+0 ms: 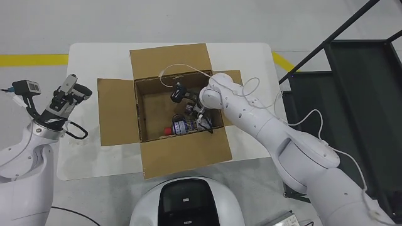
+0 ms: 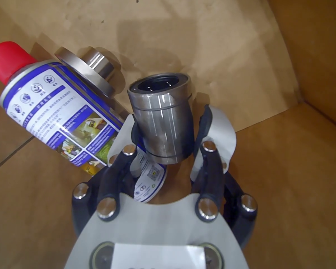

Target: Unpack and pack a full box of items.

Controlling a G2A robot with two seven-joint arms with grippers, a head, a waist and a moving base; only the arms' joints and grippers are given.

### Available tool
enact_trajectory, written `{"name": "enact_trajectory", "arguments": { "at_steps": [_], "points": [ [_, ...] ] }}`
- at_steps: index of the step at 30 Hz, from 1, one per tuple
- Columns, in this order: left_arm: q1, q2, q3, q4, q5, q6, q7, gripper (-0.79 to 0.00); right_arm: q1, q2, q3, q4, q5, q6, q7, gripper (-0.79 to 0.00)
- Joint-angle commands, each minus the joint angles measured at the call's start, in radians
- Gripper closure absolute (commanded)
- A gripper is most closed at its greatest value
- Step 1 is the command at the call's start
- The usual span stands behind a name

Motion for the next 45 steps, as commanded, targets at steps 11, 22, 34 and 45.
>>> {"name": "enact_trajectory", "arguments": {
  "at_steps": [11, 22, 34, 45],
  "points": [
    [0.000, 0.000, 0.000, 0.000, 0.000, 0.000, 0.000, -0.785, 0.016, -0.045, -0.030, 0.085, -0.011, -0.007, -0.018, -0.256],
    [0.000, 0.000, 0.000, 0.000, 0.000, 0.000, 0.000, -0.785, 0.036, -0.063, -0.021, 0.111, -0.026, -0.007, -0.047, 0.000],
    [0.000, 0.000, 0.000, 0.000, 0.000, 0.000, 0.000, -0.785, -0.032, 0.019, 0.105, -0.088, -0.029, -0.107, -0.130, 0.000],
    [0.000, 0.000, 0.000, 0.000, 0.000, 0.000, 0.000, -0.785, -0.272, 0.152, 0.363, -0.424, 0.012, -0.216, -0.187, 0.000]
  ]
}}
